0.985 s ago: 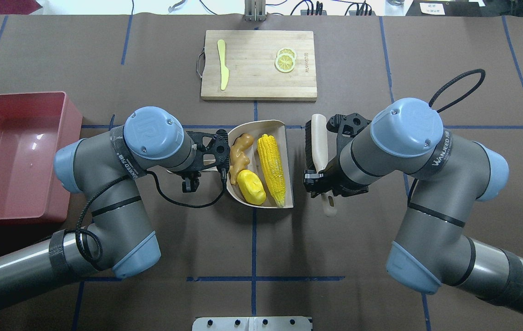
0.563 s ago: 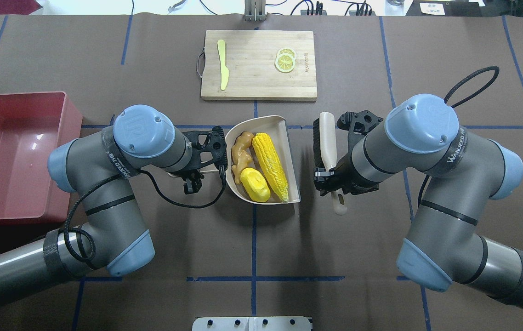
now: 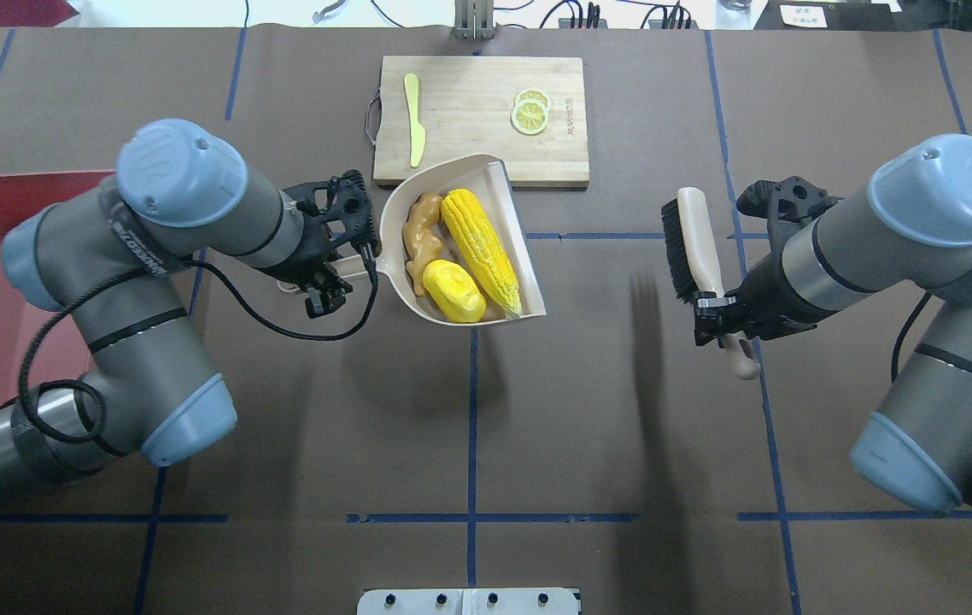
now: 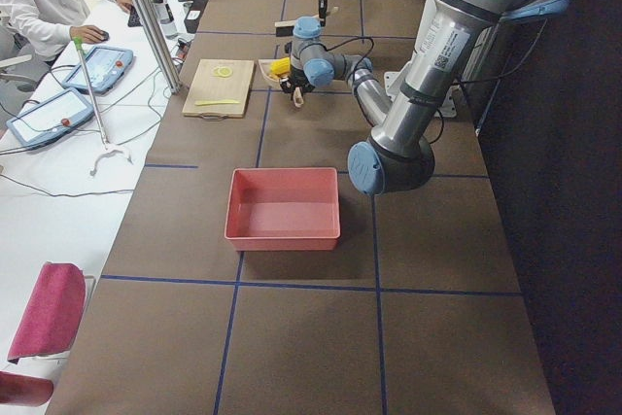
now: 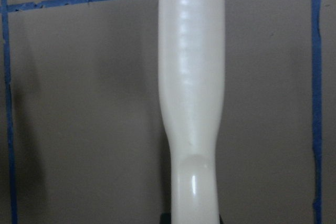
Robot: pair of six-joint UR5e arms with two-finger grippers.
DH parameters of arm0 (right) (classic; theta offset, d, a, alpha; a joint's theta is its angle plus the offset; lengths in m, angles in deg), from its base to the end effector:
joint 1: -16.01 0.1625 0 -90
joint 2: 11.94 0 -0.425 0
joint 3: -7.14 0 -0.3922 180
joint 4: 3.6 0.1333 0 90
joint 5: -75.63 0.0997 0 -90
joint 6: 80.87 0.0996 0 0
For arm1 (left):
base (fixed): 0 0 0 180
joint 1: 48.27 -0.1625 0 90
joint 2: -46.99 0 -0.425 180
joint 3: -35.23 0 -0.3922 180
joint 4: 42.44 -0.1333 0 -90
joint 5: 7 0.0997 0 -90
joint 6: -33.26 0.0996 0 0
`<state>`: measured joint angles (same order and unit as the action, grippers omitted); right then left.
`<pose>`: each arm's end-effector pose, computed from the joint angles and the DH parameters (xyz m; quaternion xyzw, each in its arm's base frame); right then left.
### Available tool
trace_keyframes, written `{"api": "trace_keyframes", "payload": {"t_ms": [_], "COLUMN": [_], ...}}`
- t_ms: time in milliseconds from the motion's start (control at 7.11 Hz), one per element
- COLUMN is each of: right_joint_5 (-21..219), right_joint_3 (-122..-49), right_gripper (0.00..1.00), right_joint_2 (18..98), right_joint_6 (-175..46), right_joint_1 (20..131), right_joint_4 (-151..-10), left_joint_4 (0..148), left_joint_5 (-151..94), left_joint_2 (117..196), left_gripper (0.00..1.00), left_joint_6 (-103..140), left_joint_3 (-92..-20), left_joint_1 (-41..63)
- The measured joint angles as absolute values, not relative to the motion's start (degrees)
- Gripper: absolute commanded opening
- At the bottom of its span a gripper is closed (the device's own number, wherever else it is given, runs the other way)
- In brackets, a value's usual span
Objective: Sweep and dump trash into bin
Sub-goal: 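Lift the loaded dustpan toward the pink bin while the right gripper withdraws the brush, then tilt the dustpan with the left gripper to dump the vegetables into the bin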
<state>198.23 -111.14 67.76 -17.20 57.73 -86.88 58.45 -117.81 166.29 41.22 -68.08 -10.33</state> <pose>-0.3294 -0.4004 0.3242 -0.0079 -0.4513 0.0115 0.8923 0.4373 -0.4650 0.2428 0.3498 0.3157 0.5097 0.7199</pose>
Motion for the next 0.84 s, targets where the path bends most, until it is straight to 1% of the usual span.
{"api": "trace_keyframes", "payload": {"t_ms": [422, 844], "right_joint_5": [198.6, 198.6], "right_joint_3": [-110.9, -110.6], "right_gripper": [0.00, 0.00], "right_joint_2": [70.6, 70.8], "right_joint_6": [-22.6, -23.4], "right_joint_1": [60.6, 61.5], "right_joint_4": [-86.7, -86.8], "left_joint_4": [58.4, 58.8], "left_joint_5": [-120.9, -127.1], "left_joint_2": [155.3, 141.9], "left_gripper": [0.00, 0.00], "left_joint_6": [40.6, 46.3], "left_joint_3": [-78.5, -85.1], "left_joint_1": [-2.9, 8.1]}}
